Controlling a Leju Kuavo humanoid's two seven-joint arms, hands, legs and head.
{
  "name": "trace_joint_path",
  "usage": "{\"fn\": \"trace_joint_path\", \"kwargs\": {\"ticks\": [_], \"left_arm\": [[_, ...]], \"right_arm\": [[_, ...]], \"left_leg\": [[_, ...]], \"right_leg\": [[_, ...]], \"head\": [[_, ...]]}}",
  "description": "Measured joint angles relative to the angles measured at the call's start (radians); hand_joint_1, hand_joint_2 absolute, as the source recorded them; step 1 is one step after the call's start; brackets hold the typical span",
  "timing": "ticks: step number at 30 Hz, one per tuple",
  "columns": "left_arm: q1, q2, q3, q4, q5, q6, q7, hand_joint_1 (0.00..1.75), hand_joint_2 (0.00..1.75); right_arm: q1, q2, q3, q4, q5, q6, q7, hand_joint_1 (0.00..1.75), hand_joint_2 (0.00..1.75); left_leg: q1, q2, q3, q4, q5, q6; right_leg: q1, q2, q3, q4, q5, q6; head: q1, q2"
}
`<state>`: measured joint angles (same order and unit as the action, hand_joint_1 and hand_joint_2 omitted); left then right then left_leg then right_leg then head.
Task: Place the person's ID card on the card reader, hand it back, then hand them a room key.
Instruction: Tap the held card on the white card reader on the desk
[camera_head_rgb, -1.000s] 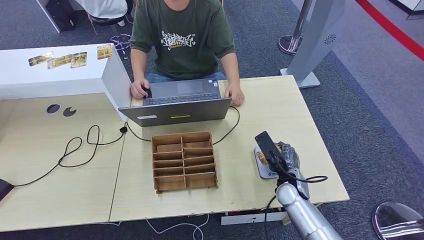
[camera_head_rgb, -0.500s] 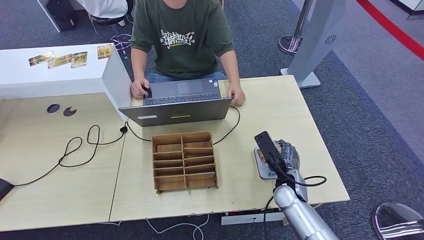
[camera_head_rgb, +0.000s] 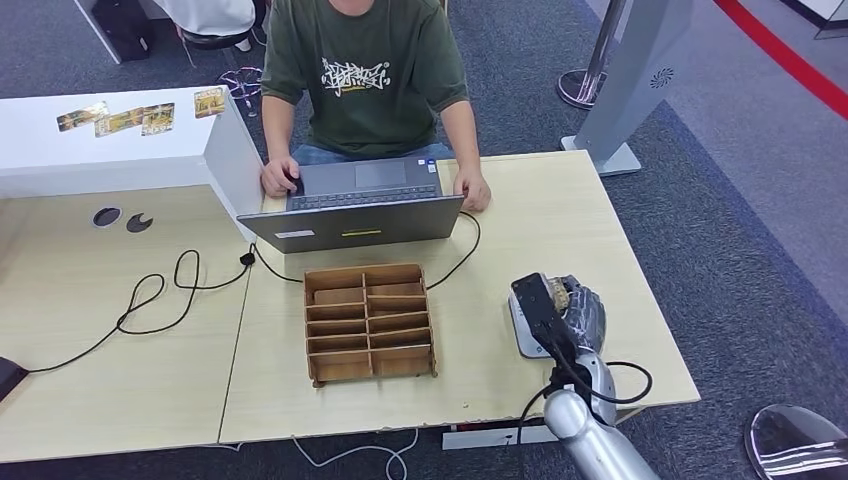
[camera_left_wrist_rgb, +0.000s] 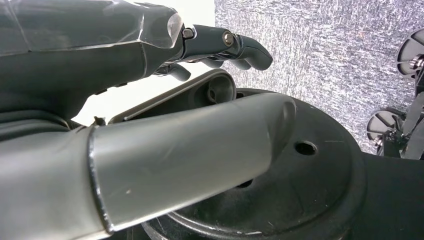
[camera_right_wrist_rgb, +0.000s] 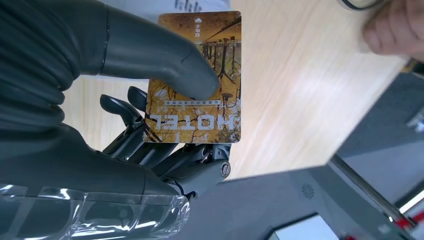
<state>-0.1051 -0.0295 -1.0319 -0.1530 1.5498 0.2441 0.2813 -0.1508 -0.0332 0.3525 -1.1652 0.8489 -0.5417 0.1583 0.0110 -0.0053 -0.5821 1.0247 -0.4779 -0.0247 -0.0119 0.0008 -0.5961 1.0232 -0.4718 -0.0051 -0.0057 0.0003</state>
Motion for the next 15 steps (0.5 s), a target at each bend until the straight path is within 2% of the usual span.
{"fn": "trace_joint_path", "kwargs": {"ticks": [5, 15], "left_arm": [[0.000, -0.001, 0.000, 0.000, -0.003, 0.007, -0.004, 0.00, 0.00], [0.000, -0.004, 0.000, 0.000, -0.008, 0.010, -0.007, 0.00, 0.00]], "right_arm": [[0.034, 0.018, -0.029, -0.055, 0.014, -0.080, -0.044, 1.75, 1.75], [0.071, 0.034, -0.063, -0.110, 0.089, -0.095, -0.058, 1.75, 1.75]], "left_leg": [[0.000, 0.000, 0.000, 0.000, 0.000, 0.000], [0.000, 0.000, 0.000, 0.000, 0.000, 0.000]], "right_leg": [[0.000, 0.000, 0.000, 0.000, 0.000, 0.000], [0.000, 0.000, 0.000, 0.000, 0.000, 0.000]], "head": [[0.000, 0.000], [0.000, 0.000]]}}
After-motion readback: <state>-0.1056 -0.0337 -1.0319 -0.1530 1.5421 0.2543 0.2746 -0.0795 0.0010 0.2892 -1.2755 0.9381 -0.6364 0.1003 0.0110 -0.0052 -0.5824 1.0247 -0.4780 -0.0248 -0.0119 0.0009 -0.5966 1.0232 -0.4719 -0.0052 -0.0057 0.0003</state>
